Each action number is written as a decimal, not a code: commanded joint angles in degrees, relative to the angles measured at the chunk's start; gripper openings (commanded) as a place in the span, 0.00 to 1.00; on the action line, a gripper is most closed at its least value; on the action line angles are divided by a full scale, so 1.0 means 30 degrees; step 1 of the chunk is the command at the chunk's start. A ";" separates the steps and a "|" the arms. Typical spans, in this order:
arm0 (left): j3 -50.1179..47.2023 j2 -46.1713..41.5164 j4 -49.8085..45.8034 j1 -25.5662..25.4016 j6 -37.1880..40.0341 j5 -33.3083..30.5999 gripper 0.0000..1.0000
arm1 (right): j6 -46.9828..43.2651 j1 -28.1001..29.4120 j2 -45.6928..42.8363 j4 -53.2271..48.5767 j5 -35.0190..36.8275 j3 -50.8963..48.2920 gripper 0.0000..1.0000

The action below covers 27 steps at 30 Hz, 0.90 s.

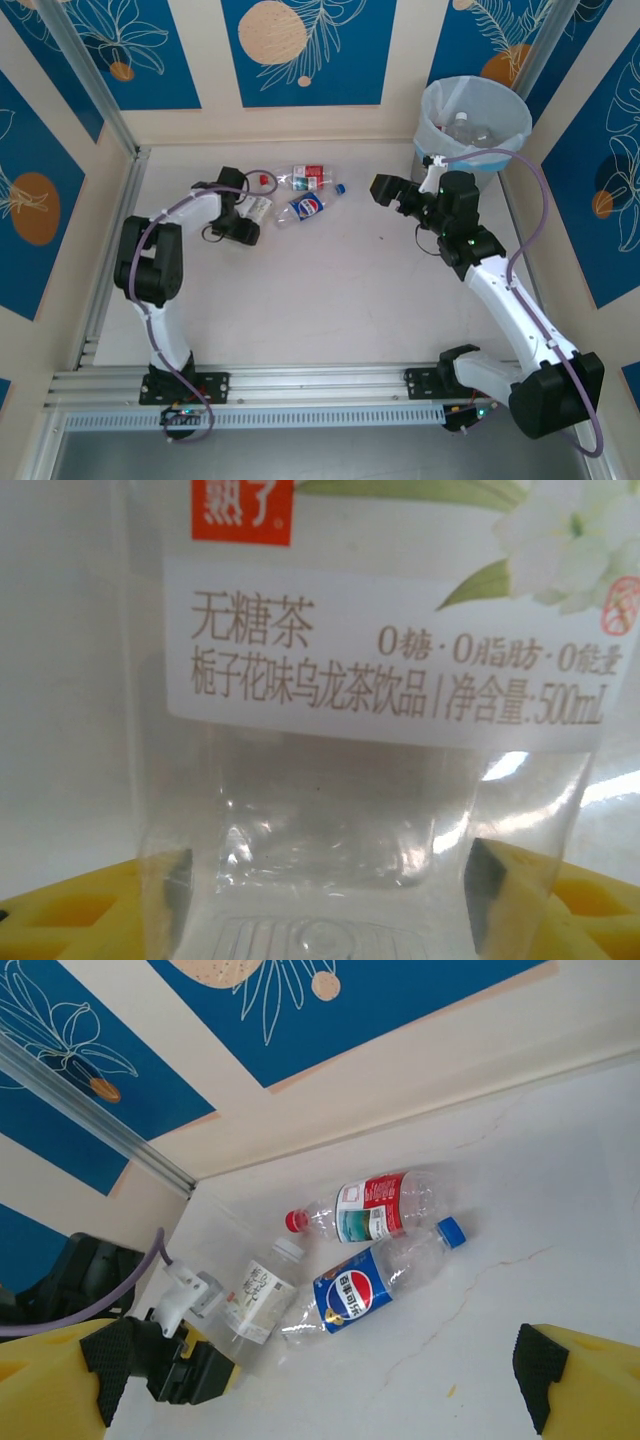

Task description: Put the plastic bottles in the bin

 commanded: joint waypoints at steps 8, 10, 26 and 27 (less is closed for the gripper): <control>-0.2745 -0.3979 0.2277 -0.0565 -0.2159 0.2016 0.36 | 0.2459 0.0128 0.0899 0.0167 -0.1953 0.0321 1.00; -0.3236 -0.4707 0.2690 -0.0881 -0.2252 0.1965 0.36 | 0.2299 0.0379 0.1089 0.0297 -0.2508 0.0333 1.00; -0.6972 -0.9618 0.7854 -0.4483 -0.1477 0.2503 0.34 | 0.2042 0.2784 0.5242 0.0387 -0.5522 0.3212 1.00; -0.7065 -0.9775 0.8079 -0.4712 -0.1463 0.2535 0.34 | 0.2118 0.2863 0.5592 0.0293 -0.5760 0.3606 1.00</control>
